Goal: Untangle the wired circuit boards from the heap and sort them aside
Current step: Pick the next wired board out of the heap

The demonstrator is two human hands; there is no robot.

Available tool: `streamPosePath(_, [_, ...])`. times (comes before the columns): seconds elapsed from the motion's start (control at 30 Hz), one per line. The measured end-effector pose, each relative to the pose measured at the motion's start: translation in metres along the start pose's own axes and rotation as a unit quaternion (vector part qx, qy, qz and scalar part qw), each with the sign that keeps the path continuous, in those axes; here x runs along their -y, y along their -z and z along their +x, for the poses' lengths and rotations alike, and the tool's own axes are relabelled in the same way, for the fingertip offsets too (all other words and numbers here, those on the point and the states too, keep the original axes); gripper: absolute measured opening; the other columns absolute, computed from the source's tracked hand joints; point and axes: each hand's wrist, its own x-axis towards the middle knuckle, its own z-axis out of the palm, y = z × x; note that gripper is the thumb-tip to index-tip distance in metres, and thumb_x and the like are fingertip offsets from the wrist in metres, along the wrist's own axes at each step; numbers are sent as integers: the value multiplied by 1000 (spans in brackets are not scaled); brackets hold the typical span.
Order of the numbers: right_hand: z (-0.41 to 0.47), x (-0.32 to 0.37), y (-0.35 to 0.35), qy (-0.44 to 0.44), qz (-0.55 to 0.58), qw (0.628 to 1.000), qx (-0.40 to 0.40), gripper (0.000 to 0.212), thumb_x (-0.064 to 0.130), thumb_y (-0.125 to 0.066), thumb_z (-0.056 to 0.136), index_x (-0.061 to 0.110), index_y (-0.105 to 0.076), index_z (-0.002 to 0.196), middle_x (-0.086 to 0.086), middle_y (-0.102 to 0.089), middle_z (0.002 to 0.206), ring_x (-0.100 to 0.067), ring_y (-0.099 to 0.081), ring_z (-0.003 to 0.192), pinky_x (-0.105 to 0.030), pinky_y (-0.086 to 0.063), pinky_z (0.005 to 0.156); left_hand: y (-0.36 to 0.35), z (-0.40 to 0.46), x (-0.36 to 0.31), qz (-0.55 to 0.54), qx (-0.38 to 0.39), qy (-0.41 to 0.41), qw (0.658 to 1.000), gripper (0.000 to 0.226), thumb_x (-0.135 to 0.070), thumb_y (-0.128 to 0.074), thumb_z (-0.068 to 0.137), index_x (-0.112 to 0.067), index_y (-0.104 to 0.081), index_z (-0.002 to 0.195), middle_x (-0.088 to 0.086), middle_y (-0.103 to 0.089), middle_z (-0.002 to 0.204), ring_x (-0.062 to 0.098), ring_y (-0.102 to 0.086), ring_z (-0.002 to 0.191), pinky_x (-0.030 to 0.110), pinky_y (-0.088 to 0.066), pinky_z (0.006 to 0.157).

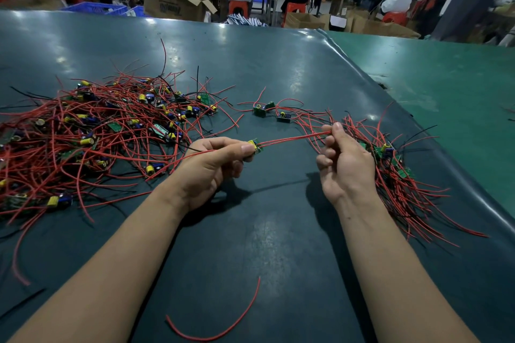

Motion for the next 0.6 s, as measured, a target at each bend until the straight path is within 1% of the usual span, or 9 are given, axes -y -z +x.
streamPosePath(0.07, [3,6,3,4,44,998,-43,24,16,-55,99,8,-61,77,5,-47,55,-1,-36,36,-13,-27,34,3,2,-3,-61,-58,-15,996,5,-13,-69,72,-12,-72,68,-1,-62,61,8,-49,51,16,-43,50])
streamPosePath(0.17, [1,4,5,78,-52,995,-38,23,16,-57,98,9,-63,77,5,-52,51,-2,-39,38,-15,-29,35,7,7,-5,-103,-163,-87,977,12,-4,-63,88,-12,-61,79,-2,-57,61,10,-51,54,21,-47,57])
streamPosePath(0.23, [-7,-8,-1,129,-142,981,11,22,17,-58,98,10,-66,78,5,-55,48,-4,-41,37,-16,-31,35,7,8,-2,-6,-245,-169,955,18,-1,-67,87,-15,-57,81,-1,-58,68,10,-53,58,22,-47,61])
streamPosePath(0.3, [-17,-23,-8,183,-254,947,69,18,17,-60,96,16,-68,80,5,-58,51,-6,-45,39,-18,-35,37,7,8,2,157,-295,-258,906,20,-2,-73,83,-16,-58,82,-3,-60,74,5,-55,63,19,-47,65])
streamPosePath(0.37, [-27,-37,-12,244,-348,894,145,13,13,-64,94,25,-69,94,8,-61,61,-5,-51,46,-21,-43,46,6,5,6,238,-284,-314,874,16,-5,-76,80,-13,-63,85,-1,-64,78,4,-59,66,18,-49,67])
streamPosePath(0.4, [-31,-43,-12,269,-384,862,190,22,10,-65,92,26,-68,106,8,-62,69,-6,-53,52,-21,-46,53,5,4,7,259,-263,-326,870,16,-5,-77,80,-11,-65,88,3,-65,81,8,-62,69,22,-51,69])
streamPosePath(0.5, [-36,-54,-13,335,-477,753,305,55,-3,-67,84,12,-55,135,-5,-62,96,-17,-59,70,-25,-51,69,-5,-2,14,275,-170,-322,890,30,0,-79,76,-8,-64,100,4,-64,84,12,-62,71,24,-53,72])
streamPosePath(0.53, [-37,-55,-14,346,-490,737,311,59,-6,-67,81,9,-53,137,-8,-62,101,-20,-61,73,-28,-53,72,-8,-3,15,254,-146,-304,907,36,0,-81,73,-9,-63,102,2,-63,82,9,-62,72,22,-53,73])
streamPosePath(0.6, [-34,-53,-14,368,-472,748,286,54,-4,-67,80,6,-58,132,-11,-66,104,-20,-63,76,-34,-55,76,-12,-4,13,196,-130,-259,937,43,-6,-88,65,-11,-63,100,-3,-65,79,6,-62,72,20,-54,72])
